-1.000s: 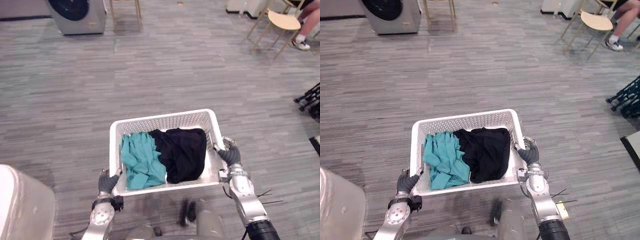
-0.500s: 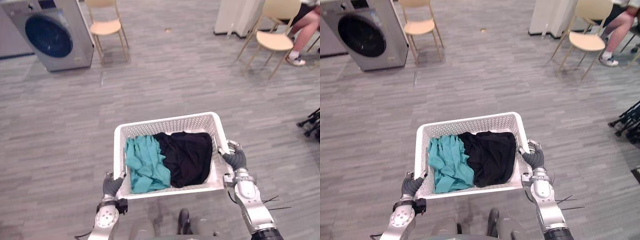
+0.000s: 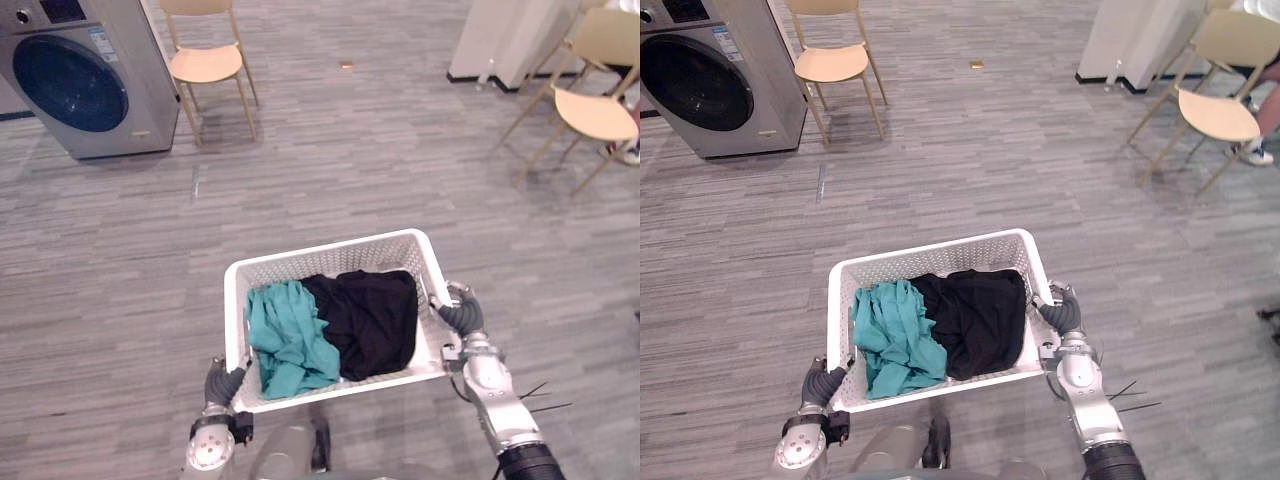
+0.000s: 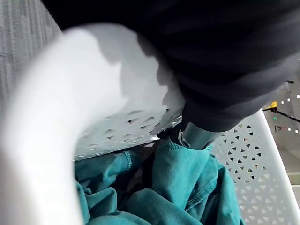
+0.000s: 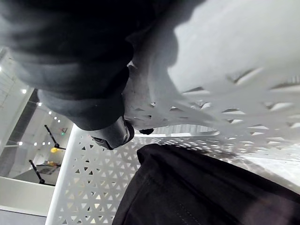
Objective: Pick up the laundry basket with both hands and put the clothes into the washing machine.
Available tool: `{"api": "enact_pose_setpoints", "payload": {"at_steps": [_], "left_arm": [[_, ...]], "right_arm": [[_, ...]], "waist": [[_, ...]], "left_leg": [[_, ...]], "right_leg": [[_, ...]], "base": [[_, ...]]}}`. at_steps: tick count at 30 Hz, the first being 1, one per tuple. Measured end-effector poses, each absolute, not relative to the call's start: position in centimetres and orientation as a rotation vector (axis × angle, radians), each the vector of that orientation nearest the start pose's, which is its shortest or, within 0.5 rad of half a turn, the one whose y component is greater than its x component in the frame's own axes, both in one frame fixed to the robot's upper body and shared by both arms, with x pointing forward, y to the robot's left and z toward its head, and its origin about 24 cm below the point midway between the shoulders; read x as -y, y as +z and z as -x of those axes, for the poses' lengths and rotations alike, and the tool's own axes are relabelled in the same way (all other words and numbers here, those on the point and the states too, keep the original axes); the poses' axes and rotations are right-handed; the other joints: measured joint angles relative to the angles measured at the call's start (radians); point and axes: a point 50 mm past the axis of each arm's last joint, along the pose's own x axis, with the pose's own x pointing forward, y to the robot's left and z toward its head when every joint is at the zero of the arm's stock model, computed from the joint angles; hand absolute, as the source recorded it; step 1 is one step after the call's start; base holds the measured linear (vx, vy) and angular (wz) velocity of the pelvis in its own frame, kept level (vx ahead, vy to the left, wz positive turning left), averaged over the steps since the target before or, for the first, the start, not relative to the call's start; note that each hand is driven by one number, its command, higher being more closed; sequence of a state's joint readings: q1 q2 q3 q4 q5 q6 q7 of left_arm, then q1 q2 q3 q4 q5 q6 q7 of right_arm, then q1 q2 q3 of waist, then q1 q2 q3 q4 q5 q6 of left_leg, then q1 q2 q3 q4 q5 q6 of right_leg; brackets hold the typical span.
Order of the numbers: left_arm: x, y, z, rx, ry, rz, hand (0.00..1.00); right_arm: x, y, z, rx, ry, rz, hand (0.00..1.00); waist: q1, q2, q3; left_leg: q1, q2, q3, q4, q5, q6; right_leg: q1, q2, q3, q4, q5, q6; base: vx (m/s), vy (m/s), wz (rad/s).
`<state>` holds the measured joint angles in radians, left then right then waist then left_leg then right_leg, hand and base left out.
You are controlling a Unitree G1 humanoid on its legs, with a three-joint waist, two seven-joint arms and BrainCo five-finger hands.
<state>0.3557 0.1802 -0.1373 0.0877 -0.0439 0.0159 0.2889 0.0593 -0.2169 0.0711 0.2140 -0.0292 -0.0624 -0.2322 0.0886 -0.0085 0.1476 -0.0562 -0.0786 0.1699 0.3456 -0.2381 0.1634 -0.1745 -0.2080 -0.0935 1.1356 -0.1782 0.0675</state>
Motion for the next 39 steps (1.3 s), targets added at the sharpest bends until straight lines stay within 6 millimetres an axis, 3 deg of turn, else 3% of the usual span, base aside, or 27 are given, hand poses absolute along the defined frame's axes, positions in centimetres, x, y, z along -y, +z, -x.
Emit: {"api": "enact_pose_setpoints", "payload": {"at_steps": [2,4,5,7,8,9,10,11,12,13,15,17,18,20,23,24,25,26,27,29,30,31,33,34,37,38,39], "left_arm": [[-18.8,-4.6,-15.9,-0.431,0.206,-0.208,1.00],[-18.9,-4.3,-16.6,-0.410,0.194,-0.226,1.00],[-18.7,-4.1,-17.3,-0.395,0.184,-0.229,1.00],[-18.7,-4.0,-18.0,-0.385,0.174,-0.245,1.00],[-18.8,-4.1,-17.9,-0.387,0.170,-0.250,1.00],[-18.7,-4.3,-17.6,-0.397,0.152,-0.265,1.00],[-18.1,-4.7,-17.5,-0.413,0.145,-0.248,1.00],[-17.9,-4.9,-17.4,-0.423,0.146,-0.244,1.00],[-17.6,-5.1,-17.3,-0.431,0.143,-0.243,1.00],[-17.3,-5.1,-17.4,-0.427,0.145,-0.234,1.00],[-17.5,-5.2,-17.1,-0.435,0.163,-0.222,1.00],[-17.5,-4.9,-17.3,-0.420,0.162,-0.219,1.00],[-17.6,-4.9,-17.1,-0.423,0.165,-0.211,1.00],[-17.5,-4.7,-17.0,-0.415,0.170,-0.193,1.00],[-17.5,-4.4,-17.3,-0.400,0.171,-0.190,1.00],[-17.5,-4.3,-17.3,-0.393,0.170,-0.191,1.00],[-17.5,-4.2,-17.4,-0.390,0.169,-0.195,1.00],[-17.5,-4.1,-17.6,-0.385,0.170,-0.193,1.00],[-17.3,-4.1,-17.7,-0.386,0.168,-0.188,1.00],[-17.0,-4.4,-17.2,-0.409,0.164,-0.181,1.00],[-17.1,-4.5,-17.0,-0.417,0.164,-0.185,1.00],[-17.4,-4.7,-16.9,-0.431,0.163,-0.198,1.00],[-17.5,-5.0,-16.5,-0.450,0.163,-0.203,1.00],[-17.5,-4.9,-16.5,-0.450,0.159,-0.208,1.00],[-17.9,-4.5,-17.2,-0.427,0.125,-0.247,1.00],[-17.9,-4.6,-17.3,-0.427,0.114,-0.252,1.00],[-17.6,-4.7,-17.7,-0.427,0.091,-0.261,1.00]], "right_arm": [[20.1,-1.5,-22.2,-0.213,-0.188,0.261,1.00],[20.2,-1.5,-22.2,-0.210,-0.192,0.255,1.00],[20.4,-1.5,-22.1,-0.213,-0.208,0.246,1.00],[20.4,-1.4,-22.2,-0.209,-0.220,0.233,1.00],[20.4,-1.4,-22.2,-0.209,-0.220,0.232,1.00],[20.6,-1.7,-21.6,-0.226,-0.225,0.235,1.00],[21.1,-2.0,-21.3,-0.243,-0.238,0.244,1.00],[21.2,-2.0,-21.2,-0.249,-0.242,0.246,1.00],[21.5,-1.8,-21.2,-0.241,-0.244,0.258,1.00],[21.7,-1.2,-20.9,-0.221,-0.242,0.270,1.00],[21.1,0.1,-21.0,-0.171,-0.233,0.257,1.00],[21.1,0.8,-21.0,-0.141,-0.245,0.236,1.00],[21.0,1.1,-21.1,-0.125,-0.246,0.229,1.00],[20.9,2.0,-22.0,-0.074,-0.241,0.227,1.00],[20.9,2.4,-23.3,-0.049,-0.237,0.232,1.00],[21.0,2.2,-23.6,-0.057,-0.238,0.239,1.00],[21.0,1.6,-23.6,-0.082,-0.242,0.235,1.00],[21.0,1.0,-23.7,-0.109,-0.253,0.228,1.00],[21.2,1.1,-23.7,-0.106,-0.256,0.234,1.00],[21.5,0.9,-23.7,-0.118,-0.254,0.253,1.00],[21.4,0.7,-23.7,-0.125,-0.252,0.253,1.00],[21.2,0.1,-23.4,-0.147,-0.251,0.250,1.00],[21.1,-1.0,-22.8,-0.193,-0.257,0.245,1.00],[21.1,-1.2,-22.6,-0.200,-0.257,0.248,1.00],[21.1,-1.0,-22.4,-0.193,-0.255,0.242,1.00],[21.2,-1.0,-22.3,-0.193,-0.258,0.240,1.00],[21.5,-1.2,-21.9,-0.204,-0.268,0.245,1.00]], "waist": [[-0.041,0.036,0.002],[-0.075,0.040,0.004],[-0.084,0.037,0.008],[-0.100,-0.002,0.018],[-0.104,-0.014,0.019],[-0.120,-0.029,0.005],[-0.126,0.012,-0.019],[-0.122,0.036,-0.029],[-0.128,0.094,-0.027],[-0.125,0.132,-0.016],[-0.086,0.137,-0.013],[-0.066,0.117,0.003],[-0.048,0.098,0.009],[-0.013,0.065,0.008],[0.005,0.056,0.011],[0.012,0.063,0.007],[0.030,0.063,0.004],[0.026,0.023,0.002],[0.022,0.021,0.001],[0.037,0.021,0.001],[0.035,0.017,0.003],[0.029,0.002,0.012],[0.005,0.001,0.014],[-0.004,0.013,0.015],[-0.052,0.019,0.017],[-0.060,0.020,0.018],[-0.083,0.022,0.021]], "left_leg": [[0.156,0.000,-0.083,-0.117,-0.010,-0.001],[0.223,0.003,-0.141,-0.175,-0.018,-0.015],[0.273,0.006,-0.174,-0.211,-0.026,-0.029],[0.354,-0.021,-0.224,-0.253,-0.045,-0.058],[0.391,-0.026,-0.235,-0.262,-0.063,-0.073],[0.455,-0.024,-0.281,-0.252,-0.112,-0.089],[0.461,0.019,-0.312,-0.193,-0.146,-0.094],[0.438,0.043,-0.320,-0.113,-0.152,-0.106],[0.348,0.093,-0.328,0.147,-0.133,-0.147],[0.236,0.133,-0.310,0.410,0.002,-0.302],[0.066,0.208,-0.222,0.752,0.237,-0.355],[-0.076,0.278,-0.130,0.940,0.136,-0.208],[-0.135,0.285,-0.078,0.932,0.077,-0.165],[-0.279,0.247,-0.037,0.695,-0.018,-0.158],[-0.341,0.183,-0.075,0.222,0.028,-0.207],[-0.338,0.180,-0.092,0.029,0.113,-0.230],[-0.318,0.176,-0.050,-0.001,0.263,-0.214],[-0.324,0.123,-0.025,0.063,0.210,-0.113],[-0.338,0.109,-0.021,0.110,0.182,-0.079],[-0.309,0.085,0.008,0.207,0.033,-0.043],[-0.277,0.073,0.014,0.202,0.009,-0.042],[-0.189,0.035,0.024,0.171,-0.025,-0.044],[-0.022,-0.016,0.022,0.079,-0.043,-0.042],[0.065,-0.029,0.011,0.001,-0.042,-0.041],[0.225,-0.045,-0.048,-0.149,-0.039,-0.036],[0.249,-0.046,-0.063,-0.170,-0.040,-0.037],[0.298,-0.045,-0.103,-0.199,-0.041,-0.039]], "right_leg": [[-0.128,0.040,-0.063,-0.139,-0.057,-0.028],[-0.216,0.071,-0.086,-0.381,-0.051,-0.009],[-0.238,0.094,-0.085,-0.675,0.043,0.022],[-0.268,0.079,-0.079,-0.946,0.145,0.089],[-0.280,0.072,-0.080,-0.961,0.154,0.074],[-0.281,0.077,-0.063,-0.961,0.194,-0.010],[-0.284,0.113,-0.051,-0.901,0.339,-0.070],[-0.283,0.127,-0.070,-0.867,0.357,-0.079],[-0.253,0.151,-0.127,-0.816,0.311,-0.090],[-0.203,0.191,-0.150,-0.789,0.244,-0.110],[-0.114,0.231,-0.143,-0.782,0.159,-0.130],[0.031,0.247,-0.141,-0.823,0.090,-0.128],[0.119,0.241,-0.121,-0.872,0.067,-0.118],[0.245,0.208,-0.082,-0.984,0.049,-0.090],[0.328,0.155,-0.063,-1.041,0.025,-0.024],[0.363,0.145,-0.054,-1.066,0.008,0.004],[0.413,0.128,-0.037,-1.096,-0.009,0.030],[0.455,0.072,-0.036,-1.119,-0.004,0.038],[0.465,0.058,-0.040,-1.117,0.007,0.053],[0.392,0.004,0.010,-0.858,0.004,0.093],[0.344,-0.013,0.037,-0.721,0.015,0.121],[0.232,-0.043,0.096,-0.384,0.066,0.139],[0.106,-0.068,0.091,-0.039,0.061,0.083],[0.037,-0.049,0.065,0.020,0.026,0.031],[-0.141,0.044,-0.059,-0.144,-0.072,-0.008],[-0.173,0.066,-0.086,-0.212,-0.072,-0.015],[-0.220,0.116,-0.126,-0.427,-0.035,-0.012]], "base": [[0.69,0.103,0.84],[0.58,0.024,0.92],[0.70,-0.055,0.89],[0.79,-0.127,0.80],[0.77,-0.175,0.99],[0.84,-0.204,0.90],[0.87,-0.217,0.76],[0.85,-0.233,0.49],[0.78,-0.224,0.42],[0.75,-0.218,0.31],[0.71,-0.170,-0.12],[0.81,-0.138,-0.02],[0.66,-0.066,-0.11],[0.68,0.073,-0.37],[0.55,0.179,-0.26],[0.68,0.294,-0.24],[0.81,0.362,-0.07],[0.70,0.308,0.14],[0.71,0.331,0.27],[0.81,0.402,-0.07],[0.59,0.330,-0.20],[0.45,0.248,-0.03],[0.57,0.286,0.07],[0.56,0.274,0.07],[0.58,0.212,0.34],[0.55,0.118,0.63],[0.69,0.130,0.77]]}}
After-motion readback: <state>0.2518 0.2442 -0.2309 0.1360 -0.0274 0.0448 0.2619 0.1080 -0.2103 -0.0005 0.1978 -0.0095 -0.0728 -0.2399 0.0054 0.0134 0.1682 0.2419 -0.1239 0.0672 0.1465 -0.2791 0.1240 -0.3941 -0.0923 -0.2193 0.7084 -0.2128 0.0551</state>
